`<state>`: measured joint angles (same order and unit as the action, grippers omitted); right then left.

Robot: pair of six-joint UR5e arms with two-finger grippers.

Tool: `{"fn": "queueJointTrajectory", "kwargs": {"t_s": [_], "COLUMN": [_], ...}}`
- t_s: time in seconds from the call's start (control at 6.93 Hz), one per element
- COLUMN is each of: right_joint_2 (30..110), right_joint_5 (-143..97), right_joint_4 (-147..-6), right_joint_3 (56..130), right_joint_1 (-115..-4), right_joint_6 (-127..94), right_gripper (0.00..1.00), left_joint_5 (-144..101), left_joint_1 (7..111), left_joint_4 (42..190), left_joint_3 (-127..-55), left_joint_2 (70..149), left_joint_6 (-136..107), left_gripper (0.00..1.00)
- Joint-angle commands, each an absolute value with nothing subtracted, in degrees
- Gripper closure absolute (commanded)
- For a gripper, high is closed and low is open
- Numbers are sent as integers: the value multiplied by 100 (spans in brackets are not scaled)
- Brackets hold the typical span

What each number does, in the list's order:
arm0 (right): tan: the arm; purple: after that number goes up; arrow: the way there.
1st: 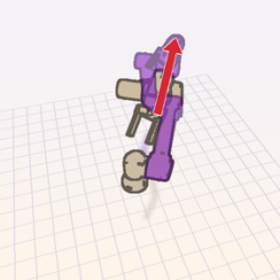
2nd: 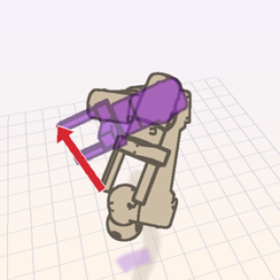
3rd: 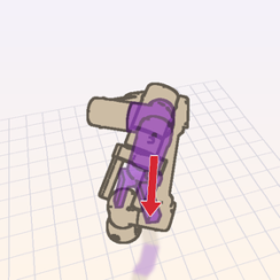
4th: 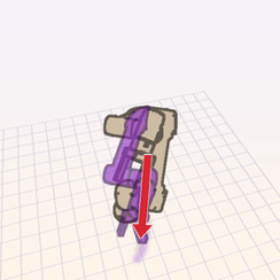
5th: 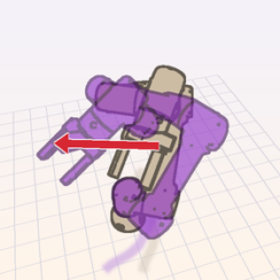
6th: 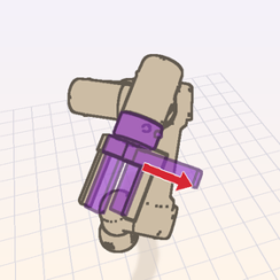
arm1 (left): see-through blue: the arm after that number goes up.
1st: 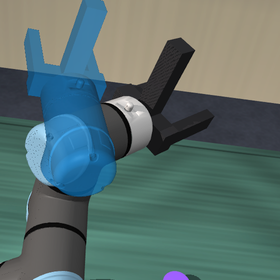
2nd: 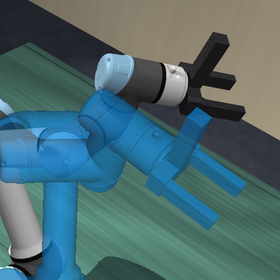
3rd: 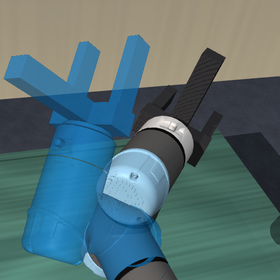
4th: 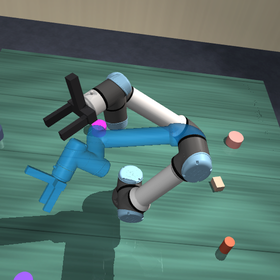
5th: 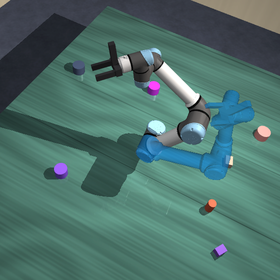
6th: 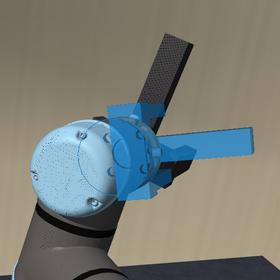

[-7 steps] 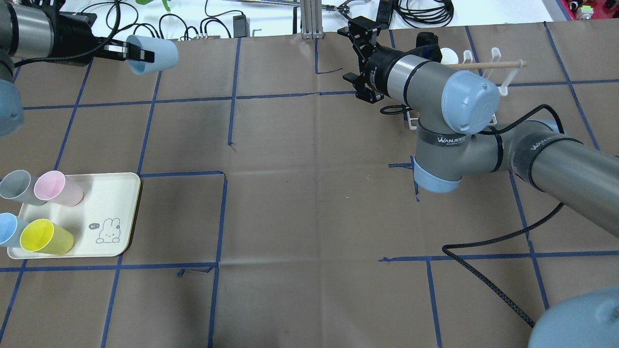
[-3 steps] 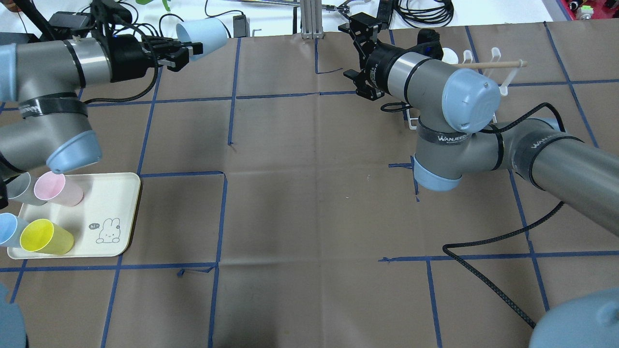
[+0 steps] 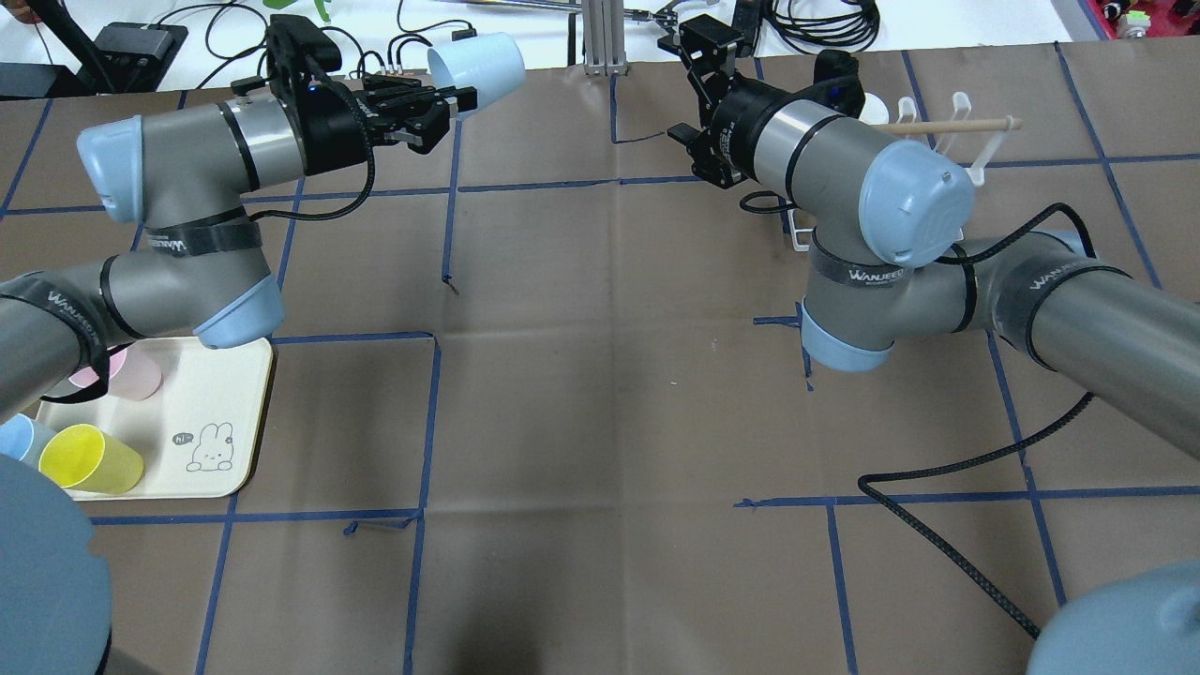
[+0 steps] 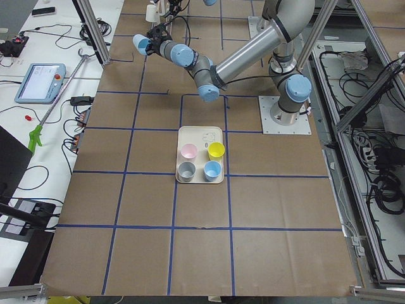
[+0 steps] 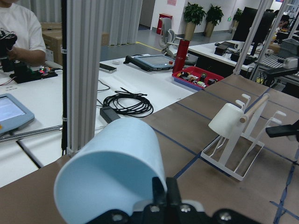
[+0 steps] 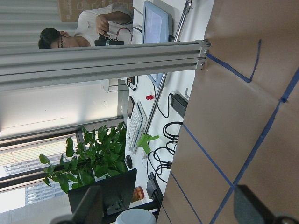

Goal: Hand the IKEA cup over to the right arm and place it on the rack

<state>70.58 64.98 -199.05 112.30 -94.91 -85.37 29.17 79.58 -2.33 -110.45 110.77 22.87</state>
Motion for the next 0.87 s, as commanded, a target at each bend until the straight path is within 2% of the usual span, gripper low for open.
{"fn": "queueJointTrajectory", "kwargs": {"t_s": [0.0,0.14,0.72], "right_joint_2": [7031,7031,6751], "right_joint_5": [6469,6451,6407], "right_joint_4": [-19969,-19934,-19934], "right_joint_3": [11232,11224,11136], "right_joint_1": [-9501,-9501,-9844], "right_joint_6": [-8596,-8561,-8561], "right_gripper": [0,0,0], "left_joint_5": [3328,3618,3964], "left_joint_1": [8383,8646,8850], "left_joint_4": [-1525,-1964,-2118], "left_joint_3": [-11423,-11669,-11751], "left_joint_2": [11083,11100,11074], "left_joint_6": [1198,1134,800], "left_gripper": [100,100,100]}}
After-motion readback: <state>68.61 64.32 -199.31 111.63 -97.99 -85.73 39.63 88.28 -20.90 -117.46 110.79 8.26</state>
